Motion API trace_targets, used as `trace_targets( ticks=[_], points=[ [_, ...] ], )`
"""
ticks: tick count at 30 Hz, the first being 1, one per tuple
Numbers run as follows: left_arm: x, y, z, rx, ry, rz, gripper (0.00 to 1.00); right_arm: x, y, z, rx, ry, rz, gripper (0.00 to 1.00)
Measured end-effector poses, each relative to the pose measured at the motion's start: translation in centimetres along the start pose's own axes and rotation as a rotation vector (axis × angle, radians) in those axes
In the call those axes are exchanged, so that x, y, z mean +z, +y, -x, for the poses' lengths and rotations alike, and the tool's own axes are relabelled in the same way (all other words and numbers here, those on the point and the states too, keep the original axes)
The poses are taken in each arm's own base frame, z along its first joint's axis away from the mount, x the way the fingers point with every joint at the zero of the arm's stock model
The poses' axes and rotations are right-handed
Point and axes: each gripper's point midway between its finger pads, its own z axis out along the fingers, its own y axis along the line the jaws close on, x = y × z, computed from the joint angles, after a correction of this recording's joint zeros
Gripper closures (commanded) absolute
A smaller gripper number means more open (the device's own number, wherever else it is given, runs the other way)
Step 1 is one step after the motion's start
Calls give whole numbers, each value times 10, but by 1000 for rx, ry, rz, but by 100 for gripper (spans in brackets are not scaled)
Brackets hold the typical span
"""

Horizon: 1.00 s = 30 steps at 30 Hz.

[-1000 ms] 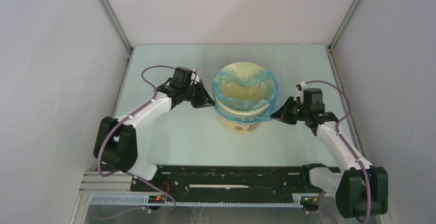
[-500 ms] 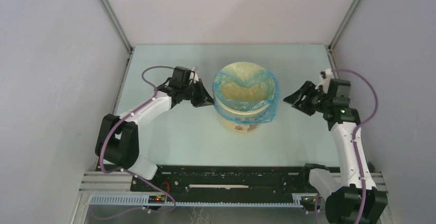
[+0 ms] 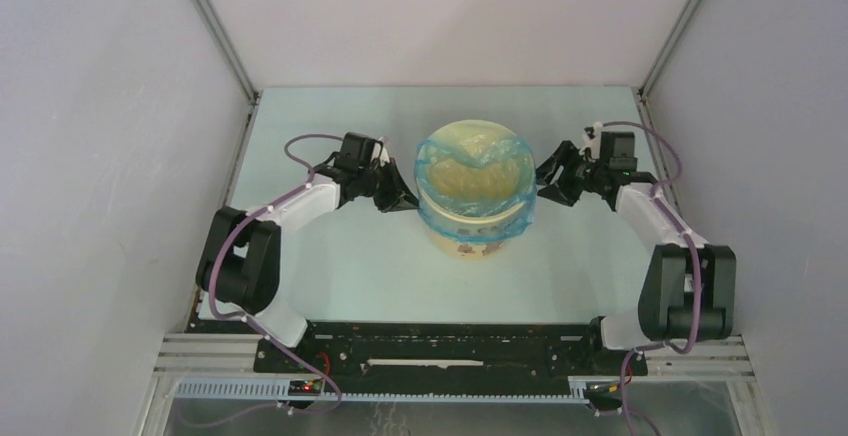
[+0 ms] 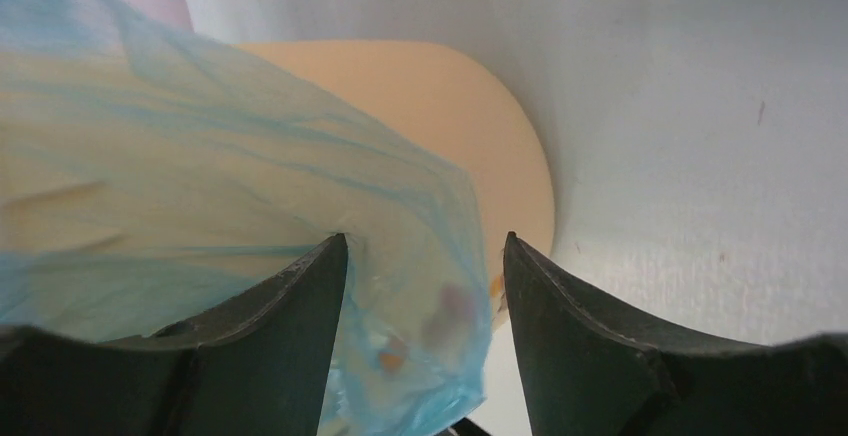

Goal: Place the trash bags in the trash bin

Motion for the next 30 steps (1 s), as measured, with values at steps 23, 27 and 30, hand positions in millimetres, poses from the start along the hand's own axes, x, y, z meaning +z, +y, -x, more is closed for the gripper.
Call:
trace_targets(
  ticks=[23, 27, 30],
  points=[
    [7, 10, -1, 30, 3, 37, 75, -2, -10, 28, -27, -48, -117, 28],
    [-12, -2, 1, 74, -37, 25, 68, -57, 45, 65, -159, -206, -96, 26],
    [-23, -7, 1, 99, -59, 23, 60, -96, 94, 76, -260, -311, -47, 25]
  ],
)
